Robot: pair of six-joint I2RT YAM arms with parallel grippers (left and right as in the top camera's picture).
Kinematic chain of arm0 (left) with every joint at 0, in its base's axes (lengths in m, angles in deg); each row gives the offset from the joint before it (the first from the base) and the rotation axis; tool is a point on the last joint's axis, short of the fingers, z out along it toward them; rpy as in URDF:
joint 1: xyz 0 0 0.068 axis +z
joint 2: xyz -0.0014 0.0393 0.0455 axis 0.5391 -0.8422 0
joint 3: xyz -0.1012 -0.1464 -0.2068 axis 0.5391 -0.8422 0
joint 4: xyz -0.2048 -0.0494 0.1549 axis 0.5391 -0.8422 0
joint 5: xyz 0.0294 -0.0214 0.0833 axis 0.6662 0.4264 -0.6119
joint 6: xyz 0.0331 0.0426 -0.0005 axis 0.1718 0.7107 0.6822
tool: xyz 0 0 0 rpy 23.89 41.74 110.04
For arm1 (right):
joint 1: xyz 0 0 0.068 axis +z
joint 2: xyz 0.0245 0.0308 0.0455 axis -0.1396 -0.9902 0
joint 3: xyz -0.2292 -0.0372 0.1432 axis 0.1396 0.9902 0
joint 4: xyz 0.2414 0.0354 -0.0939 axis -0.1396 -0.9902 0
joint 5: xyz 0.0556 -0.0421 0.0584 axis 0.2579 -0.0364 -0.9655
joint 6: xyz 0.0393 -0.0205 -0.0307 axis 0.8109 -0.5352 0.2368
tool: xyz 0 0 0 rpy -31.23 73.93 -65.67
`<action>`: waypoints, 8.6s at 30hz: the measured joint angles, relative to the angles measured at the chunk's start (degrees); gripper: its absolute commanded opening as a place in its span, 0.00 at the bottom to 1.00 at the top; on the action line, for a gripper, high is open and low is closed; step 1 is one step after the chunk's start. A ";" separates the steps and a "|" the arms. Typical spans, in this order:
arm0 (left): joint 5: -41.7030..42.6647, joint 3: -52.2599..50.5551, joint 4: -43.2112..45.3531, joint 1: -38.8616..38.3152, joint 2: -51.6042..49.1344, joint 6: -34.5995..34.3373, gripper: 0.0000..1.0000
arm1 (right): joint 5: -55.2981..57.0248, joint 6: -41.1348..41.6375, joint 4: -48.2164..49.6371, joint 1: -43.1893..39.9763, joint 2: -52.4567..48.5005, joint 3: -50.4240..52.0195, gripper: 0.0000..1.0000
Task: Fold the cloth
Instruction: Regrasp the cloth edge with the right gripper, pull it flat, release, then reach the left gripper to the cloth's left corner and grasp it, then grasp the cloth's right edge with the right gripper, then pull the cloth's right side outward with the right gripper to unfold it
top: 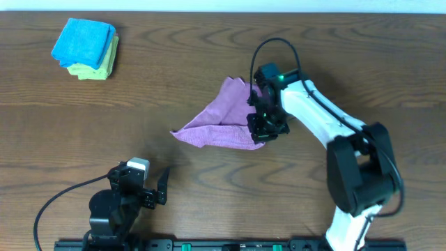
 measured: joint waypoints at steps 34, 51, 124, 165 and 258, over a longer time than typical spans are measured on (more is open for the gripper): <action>24.04 -0.37 7.91 0.04 0.00 -10.82 0.95 | 6.69 1.70 -12.11 1.86 46.99 -6.19 0.64; 37.09 -1.11 39.26 -0.02 -0.35 -30.95 0.96 | 2.03 3.30 -25.57 3.39 68.54 -6.21 0.65; -13.51 57.90 32.37 -28.37 -113.44 -2.21 0.23 | 12.02 -1.60 -21.51 3.43 69.05 -5.73 0.69; -46.69 58.29 3.19 -23.71 -99.78 -13.51 0.95 | 14.25 -1.57 -6.45 3.43 68.02 7.37 0.72; -6.05 58.42 30.27 -12.35 -115.51 -21.46 0.06 | -28.96 -8.63 34.60 -7.87 9.73 30.05 0.01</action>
